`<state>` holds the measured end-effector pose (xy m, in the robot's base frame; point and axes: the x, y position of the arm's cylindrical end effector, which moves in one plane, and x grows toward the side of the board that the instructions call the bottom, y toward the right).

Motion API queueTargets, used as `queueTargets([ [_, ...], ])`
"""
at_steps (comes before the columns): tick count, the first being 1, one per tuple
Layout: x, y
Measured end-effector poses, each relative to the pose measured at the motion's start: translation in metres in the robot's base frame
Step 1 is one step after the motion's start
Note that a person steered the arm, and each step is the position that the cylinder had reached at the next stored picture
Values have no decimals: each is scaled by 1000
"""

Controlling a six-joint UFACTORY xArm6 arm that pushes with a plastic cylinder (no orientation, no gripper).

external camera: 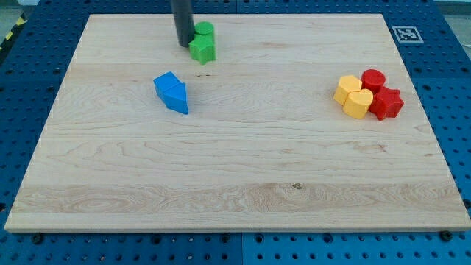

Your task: Move the green blocks close to the blue blocks

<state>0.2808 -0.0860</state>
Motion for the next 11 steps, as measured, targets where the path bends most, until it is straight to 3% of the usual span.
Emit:
queueTargets([
  [2, -33, -13],
  [3, -45, 20],
  [4, -35, 42],
  [5, 9, 26],
  [7, 4, 10],
  [9, 84, 43],
  [10, 89, 43],
  [11, 62, 48],
])
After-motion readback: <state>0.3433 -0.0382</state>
